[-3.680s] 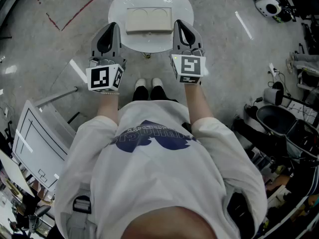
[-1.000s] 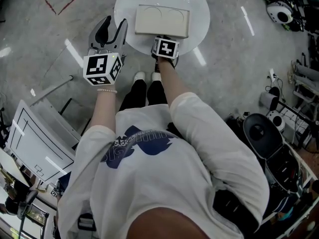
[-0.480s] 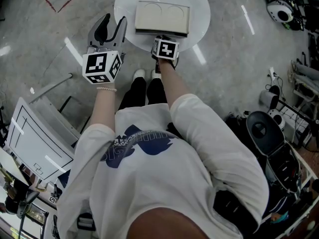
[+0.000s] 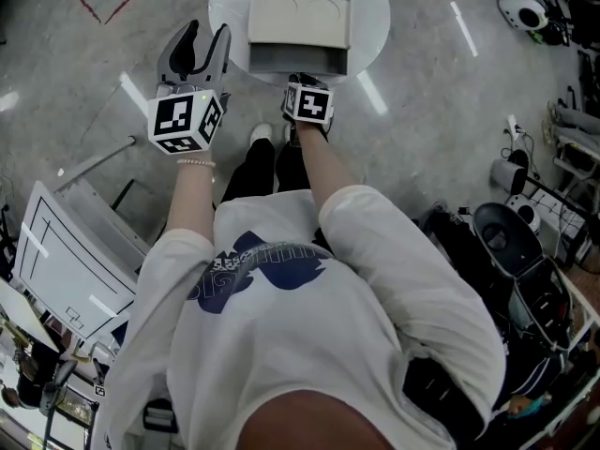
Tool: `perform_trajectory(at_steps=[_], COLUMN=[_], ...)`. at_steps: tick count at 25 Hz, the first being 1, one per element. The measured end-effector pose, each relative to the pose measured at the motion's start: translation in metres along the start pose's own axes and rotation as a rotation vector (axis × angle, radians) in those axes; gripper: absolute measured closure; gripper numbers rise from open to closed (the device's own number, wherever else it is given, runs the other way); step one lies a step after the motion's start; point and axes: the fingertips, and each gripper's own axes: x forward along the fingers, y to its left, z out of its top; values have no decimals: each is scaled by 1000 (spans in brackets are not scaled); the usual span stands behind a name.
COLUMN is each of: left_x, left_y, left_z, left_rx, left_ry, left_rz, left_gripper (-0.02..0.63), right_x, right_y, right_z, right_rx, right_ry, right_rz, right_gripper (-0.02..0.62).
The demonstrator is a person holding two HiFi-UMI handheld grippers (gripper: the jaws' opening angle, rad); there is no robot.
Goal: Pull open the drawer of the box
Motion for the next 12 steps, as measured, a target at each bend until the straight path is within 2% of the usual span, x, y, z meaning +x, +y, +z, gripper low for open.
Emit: perform_trajectory(at_steps=[12], left_x=[-13], left_y=[-11], left_z=[-1], left_rx=[14], left_ry=[-1], left_rz=[-11], left_gripper=[423], right_x=[-6], right_y=[-1], right_z=[-23], right_rx=[21], right_ry=[9], right_rz=[3], right_gripper=[532])
